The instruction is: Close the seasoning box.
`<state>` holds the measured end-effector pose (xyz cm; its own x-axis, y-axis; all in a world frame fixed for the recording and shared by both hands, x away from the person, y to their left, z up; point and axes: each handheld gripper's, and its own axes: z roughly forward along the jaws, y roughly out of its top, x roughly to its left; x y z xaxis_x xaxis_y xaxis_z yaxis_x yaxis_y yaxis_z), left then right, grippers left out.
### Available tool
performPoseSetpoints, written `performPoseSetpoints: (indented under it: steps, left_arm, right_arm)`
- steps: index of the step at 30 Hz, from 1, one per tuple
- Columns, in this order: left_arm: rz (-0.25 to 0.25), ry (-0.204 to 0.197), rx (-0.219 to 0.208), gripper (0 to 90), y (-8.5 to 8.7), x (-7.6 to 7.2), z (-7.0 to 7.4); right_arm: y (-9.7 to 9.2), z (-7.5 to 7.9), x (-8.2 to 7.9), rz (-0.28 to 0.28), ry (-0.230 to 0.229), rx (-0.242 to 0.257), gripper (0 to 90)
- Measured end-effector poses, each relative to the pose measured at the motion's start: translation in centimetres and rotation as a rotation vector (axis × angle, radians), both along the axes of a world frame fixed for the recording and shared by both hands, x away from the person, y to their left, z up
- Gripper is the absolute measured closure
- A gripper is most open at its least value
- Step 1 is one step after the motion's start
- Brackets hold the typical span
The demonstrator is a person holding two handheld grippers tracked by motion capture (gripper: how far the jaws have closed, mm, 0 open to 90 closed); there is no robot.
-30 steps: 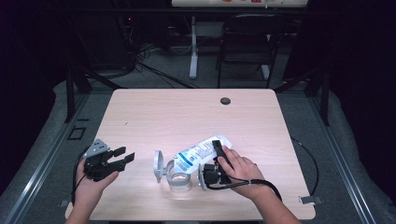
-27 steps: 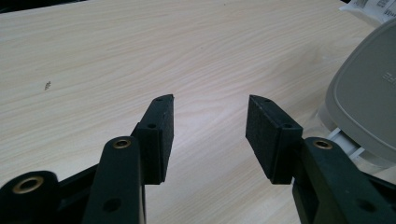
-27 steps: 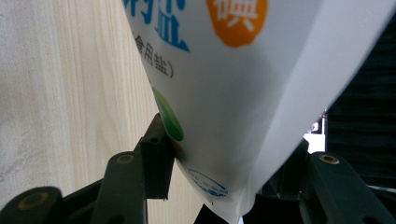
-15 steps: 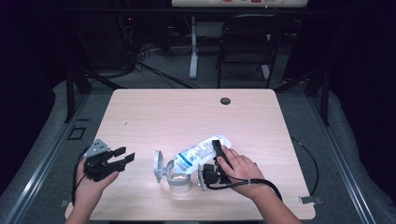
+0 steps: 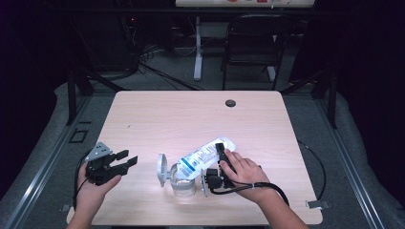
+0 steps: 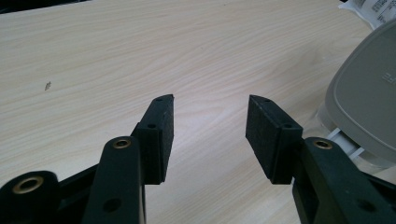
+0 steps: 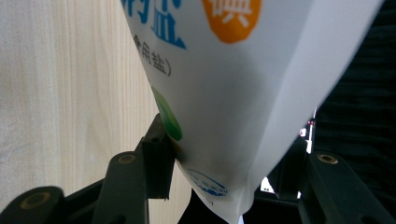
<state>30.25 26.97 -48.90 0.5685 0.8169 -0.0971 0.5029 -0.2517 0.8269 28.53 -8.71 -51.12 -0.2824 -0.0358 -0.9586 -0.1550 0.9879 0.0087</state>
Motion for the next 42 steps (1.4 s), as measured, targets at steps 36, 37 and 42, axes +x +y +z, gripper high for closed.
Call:
performPoseSetpoints:
  steps: [36, 37, 42]
  left_arm:
    - [0.004, 0.002, -0.001, 52.3, -0.01, 0.01, -0.07]
    - [0.006, -0.003, -0.005, 52.3, -0.02, 0.02, -0.09]
    - [0.006, -0.002, -0.005, 52.3, -0.01, 0.02, -0.08]
  right_arm:
    - [-0.06, -0.05, -0.31, 0.008, -0.035, -0.061, 53.2]
    - [-0.07, -0.04, -0.31, 0.010, -0.037, -0.063, 53.3]
    - [-0.04, 0.18, -0.42, 0.003, -0.050, -0.090, 53.8]
